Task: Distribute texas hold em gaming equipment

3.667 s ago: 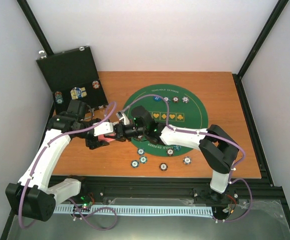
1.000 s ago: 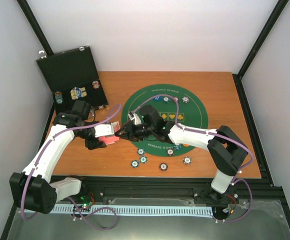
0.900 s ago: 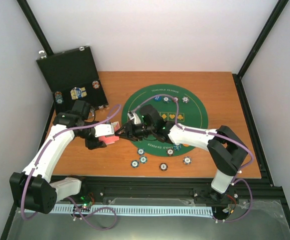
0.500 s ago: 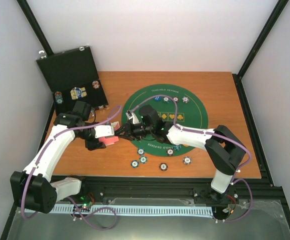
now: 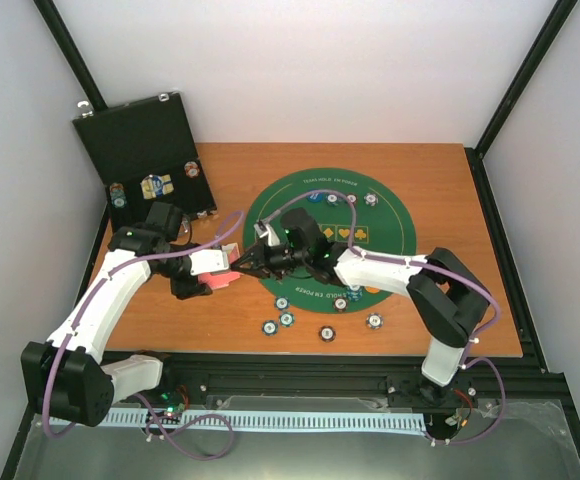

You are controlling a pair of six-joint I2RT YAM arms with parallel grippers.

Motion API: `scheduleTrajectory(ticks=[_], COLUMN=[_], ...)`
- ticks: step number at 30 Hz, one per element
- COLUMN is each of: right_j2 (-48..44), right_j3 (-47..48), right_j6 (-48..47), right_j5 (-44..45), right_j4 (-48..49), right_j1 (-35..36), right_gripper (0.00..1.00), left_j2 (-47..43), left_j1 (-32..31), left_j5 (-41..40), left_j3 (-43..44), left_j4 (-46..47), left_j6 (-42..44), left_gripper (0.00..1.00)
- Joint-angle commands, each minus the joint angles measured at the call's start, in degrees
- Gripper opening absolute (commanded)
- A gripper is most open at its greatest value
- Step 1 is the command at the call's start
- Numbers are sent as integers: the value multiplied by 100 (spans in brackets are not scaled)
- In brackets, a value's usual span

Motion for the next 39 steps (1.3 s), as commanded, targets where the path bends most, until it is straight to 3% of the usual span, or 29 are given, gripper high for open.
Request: scheduleTrajectory(ticks=[1,7,12,25,35,37,39], right_j2=[-300,-308,234,3244,4323,4339,4298], right_j3=[-215,-313,130,3743,4961,5035,5086], right_j6=[-237,-548,-931,-1827,-1852,-1972,-2175], right_j5=[-151,-510,-786,-1086,-943,-794,-563], right_j4=[-194,-516,-910,-2806,-3342,-3631,-3931], right_j1=[-610,-1386,-1833,-2211,-2117,-2103,-2063], right_gripper=[3,3,3,3,3,6,21], left_j2=[-43,20,113,314,322,322,322], left_j1=[-26,-25,-28,-25,-27,-28,-25], left_j5=[-113,-136,-127,-57,-48,-42,-12], left_j3=[-11,22,95,402,503,512,529], left_j4=[48,48,17,-101,-186,-207,-236], left_j6=[-44,-120,-144,-277,-295,-299,-314], left_gripper=[31,31,31,32,32,32,32])
